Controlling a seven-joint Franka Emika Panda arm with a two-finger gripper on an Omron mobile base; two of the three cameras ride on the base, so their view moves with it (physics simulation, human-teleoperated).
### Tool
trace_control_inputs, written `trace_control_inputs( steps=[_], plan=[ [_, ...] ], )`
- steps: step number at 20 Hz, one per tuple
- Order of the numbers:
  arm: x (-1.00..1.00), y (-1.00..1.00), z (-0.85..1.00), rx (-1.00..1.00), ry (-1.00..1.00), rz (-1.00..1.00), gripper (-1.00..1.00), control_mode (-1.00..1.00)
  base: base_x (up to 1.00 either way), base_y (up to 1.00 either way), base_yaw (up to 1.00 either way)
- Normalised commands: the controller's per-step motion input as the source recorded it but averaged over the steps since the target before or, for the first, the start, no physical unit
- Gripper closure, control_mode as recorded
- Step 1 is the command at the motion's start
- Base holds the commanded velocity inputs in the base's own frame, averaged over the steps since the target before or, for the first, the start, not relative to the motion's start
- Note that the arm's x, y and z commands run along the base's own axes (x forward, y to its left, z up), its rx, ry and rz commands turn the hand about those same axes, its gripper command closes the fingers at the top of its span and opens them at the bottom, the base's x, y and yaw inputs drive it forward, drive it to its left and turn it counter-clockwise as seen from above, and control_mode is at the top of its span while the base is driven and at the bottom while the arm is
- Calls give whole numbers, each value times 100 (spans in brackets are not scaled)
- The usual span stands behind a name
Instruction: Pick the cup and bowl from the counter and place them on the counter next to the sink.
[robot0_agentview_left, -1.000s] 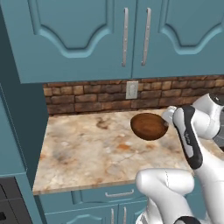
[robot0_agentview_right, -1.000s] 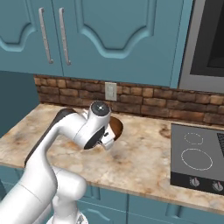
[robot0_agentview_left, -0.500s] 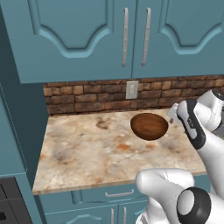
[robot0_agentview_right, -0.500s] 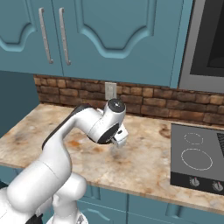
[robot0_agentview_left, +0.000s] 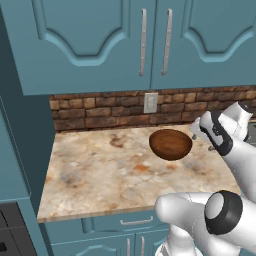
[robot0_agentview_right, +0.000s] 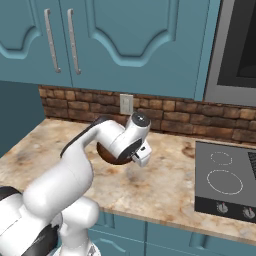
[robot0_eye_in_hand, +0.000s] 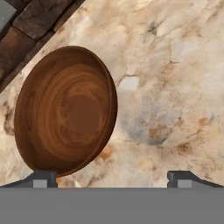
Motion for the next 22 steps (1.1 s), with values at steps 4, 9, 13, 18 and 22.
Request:
trace_control_inputs(
  steps=[4, 9, 13, 18, 22],
  plan=[
    [11, 0, -21, 0, 0, 0, -100, -100, 0, 0, 0],
    [12, 0, -28, 0, 0, 0, -100, -100, 0, 0, 0],
    [11, 0, -28, 0, 0, 0, -100, -100, 0, 0, 0],
    [10, 0, -22, 0, 0, 0, -100, -100, 0, 0, 0],
    [17, 0, -22, 0, 0, 0, -100, -100, 0, 0, 0]
  ],
)
